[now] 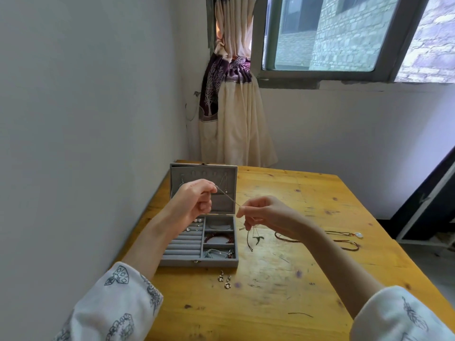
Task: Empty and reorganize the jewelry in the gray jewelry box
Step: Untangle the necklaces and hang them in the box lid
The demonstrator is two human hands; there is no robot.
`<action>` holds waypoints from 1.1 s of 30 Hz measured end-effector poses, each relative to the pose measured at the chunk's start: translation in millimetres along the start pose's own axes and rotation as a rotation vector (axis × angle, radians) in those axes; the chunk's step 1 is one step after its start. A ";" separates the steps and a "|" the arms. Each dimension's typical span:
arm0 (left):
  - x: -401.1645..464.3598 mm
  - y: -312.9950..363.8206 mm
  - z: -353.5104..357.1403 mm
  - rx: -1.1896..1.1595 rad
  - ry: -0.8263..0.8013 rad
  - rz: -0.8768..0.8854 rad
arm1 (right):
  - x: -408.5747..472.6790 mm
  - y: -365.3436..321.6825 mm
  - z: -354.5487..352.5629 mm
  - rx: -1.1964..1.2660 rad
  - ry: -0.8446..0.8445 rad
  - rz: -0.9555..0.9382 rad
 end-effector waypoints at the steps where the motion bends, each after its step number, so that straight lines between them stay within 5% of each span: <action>1: 3.6 1.3 -7.3 0.007 0.024 0.004 | 2.4 2.1 0.8 0.021 -0.002 0.011; 6: 21.7 0.6 -34.7 0.368 0.083 0.035 | 28.6 16.8 -4.7 0.043 0.066 0.084; 14: 83.4 -1.0 -53.8 1.241 0.247 0.376 | 108.9 31.9 -30.0 -0.457 0.359 0.095; 23: 139.9 -7.7 -62.7 1.620 0.402 0.713 | 166.1 46.3 -38.0 -0.684 0.724 0.155; 33: 154.9 -30.8 -70.6 1.627 0.582 0.663 | 184.6 47.8 -34.6 -0.755 0.877 0.232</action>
Point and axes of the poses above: each hand's wrist, its own x-axis towards the middle knuckle, its own z-axis out of the palm, y = z × x, the point moved 6 cm from there along x, towards the middle knuckle, and after that the axes turned 13 degrees about -x, right-handed, at the moved point
